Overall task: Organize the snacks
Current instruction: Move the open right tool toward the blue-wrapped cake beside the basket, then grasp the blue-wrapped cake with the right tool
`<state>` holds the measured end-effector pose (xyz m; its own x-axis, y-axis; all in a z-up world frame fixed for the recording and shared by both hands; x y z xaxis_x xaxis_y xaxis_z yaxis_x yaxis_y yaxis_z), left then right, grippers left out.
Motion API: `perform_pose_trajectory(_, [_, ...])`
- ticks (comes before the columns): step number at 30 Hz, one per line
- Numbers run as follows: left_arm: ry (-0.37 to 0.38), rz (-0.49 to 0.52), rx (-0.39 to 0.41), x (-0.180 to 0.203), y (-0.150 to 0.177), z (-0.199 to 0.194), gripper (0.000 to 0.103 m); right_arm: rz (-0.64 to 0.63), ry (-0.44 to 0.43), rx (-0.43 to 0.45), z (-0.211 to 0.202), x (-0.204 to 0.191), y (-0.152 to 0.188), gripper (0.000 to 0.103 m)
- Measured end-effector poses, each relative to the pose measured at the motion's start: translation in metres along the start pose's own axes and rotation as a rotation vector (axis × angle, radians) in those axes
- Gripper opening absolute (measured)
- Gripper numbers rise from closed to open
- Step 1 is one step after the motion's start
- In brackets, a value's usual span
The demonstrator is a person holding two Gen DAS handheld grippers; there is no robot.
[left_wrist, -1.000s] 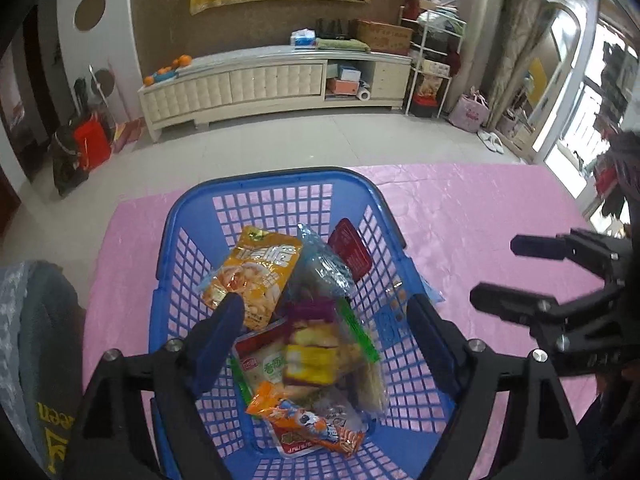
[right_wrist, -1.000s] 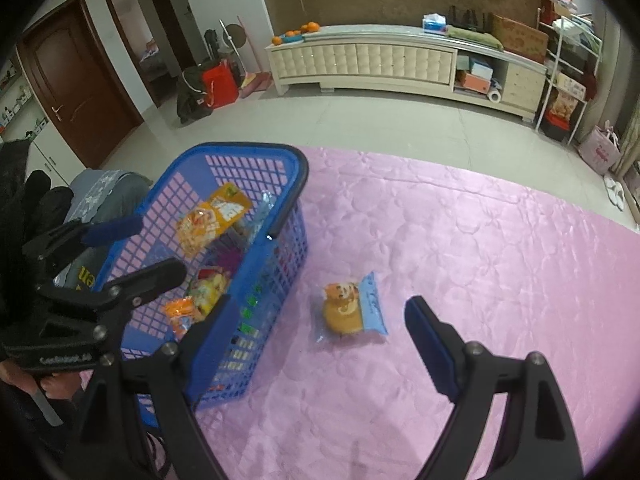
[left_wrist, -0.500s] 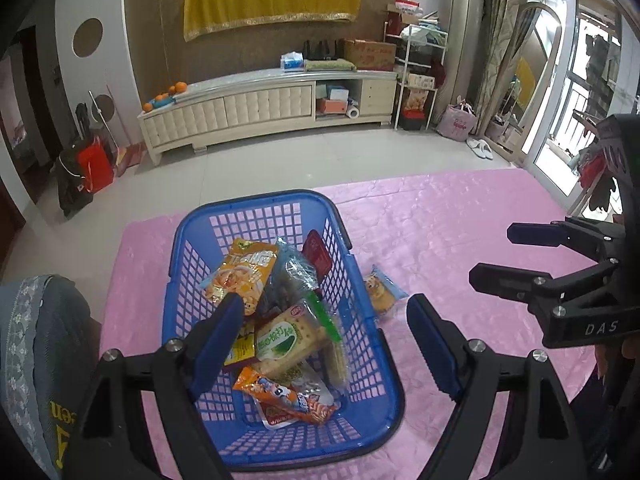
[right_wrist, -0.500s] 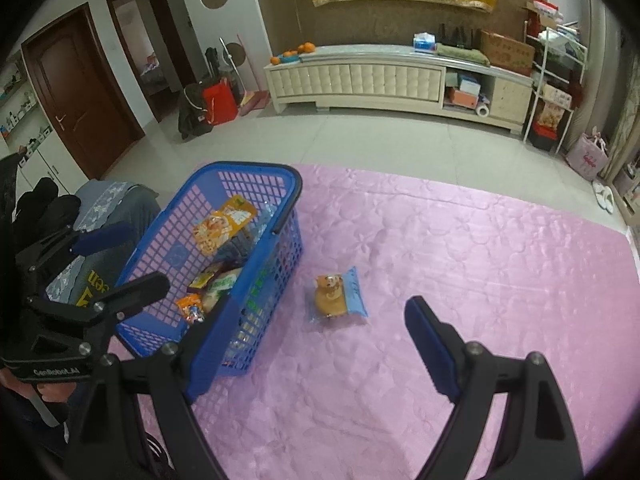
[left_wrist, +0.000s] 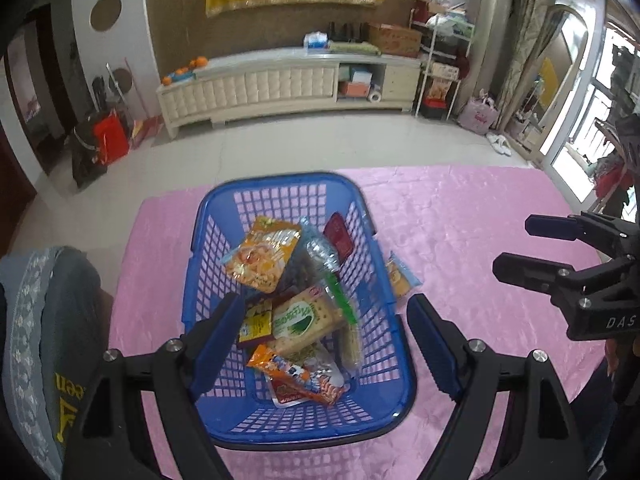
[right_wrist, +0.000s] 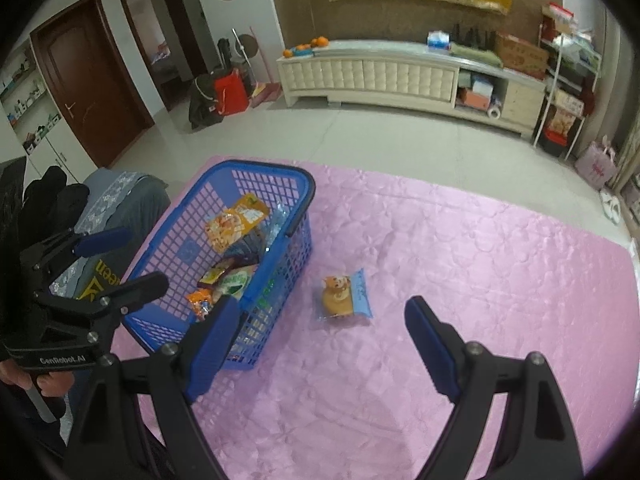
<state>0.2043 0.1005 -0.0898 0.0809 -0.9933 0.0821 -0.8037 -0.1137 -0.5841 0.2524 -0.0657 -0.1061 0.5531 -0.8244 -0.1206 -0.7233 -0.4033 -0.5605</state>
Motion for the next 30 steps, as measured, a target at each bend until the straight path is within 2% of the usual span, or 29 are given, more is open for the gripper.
perform_pose_trajectory(3, [-0.021, -0.007, -0.031, -0.009, 0.000, 0.015, 0.082, 0.000, -0.021, -0.042, 0.018, -0.001, 0.002, 0.088])
perform_pose_trajectory(9, [-0.025, -0.071, -0.116, -0.029, 0.003, 0.050, 0.082, -0.015, -0.003, -0.110, 0.059, 0.009, 0.005, 0.088])
perform_pose_trajectory(14, [-0.030, -0.093, -0.146, -0.040, 0.004, 0.072, 0.082, -0.007, -0.020, -0.166, 0.092, 0.019, 0.010, 0.088])
perform_pose_trajectory(22, [-0.029, -0.115, -0.174, -0.048, 0.005, 0.102, 0.082, -0.026, -0.054, -0.227, 0.141, 0.021, 0.026, 0.088])
perform_pose_trajectory(26, [-0.025, -0.114, -0.159, -0.048, -0.001, 0.108, 0.082, -0.065, -0.023, -0.245, 0.165, 0.024, 0.033, 0.088])
perform_pose_trajectory(30, [-0.039, -0.093, -0.170, -0.046, -0.005, 0.117, 0.082, -0.062, -0.033, -0.263, 0.179, 0.026, 0.037, 0.088])
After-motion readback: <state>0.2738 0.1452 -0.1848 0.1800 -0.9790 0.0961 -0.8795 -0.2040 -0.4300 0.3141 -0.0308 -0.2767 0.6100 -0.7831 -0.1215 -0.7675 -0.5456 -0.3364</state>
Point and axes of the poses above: each gripper's, at about its wrist camera, not at the fingertips, and z roughly the way its jaws point, x to its right, y to its underside, the point moved 8 cm from there along z, roughly the way its jaws point, and after that the axes turned 5 degrees about -z, right-handed, at the moved point
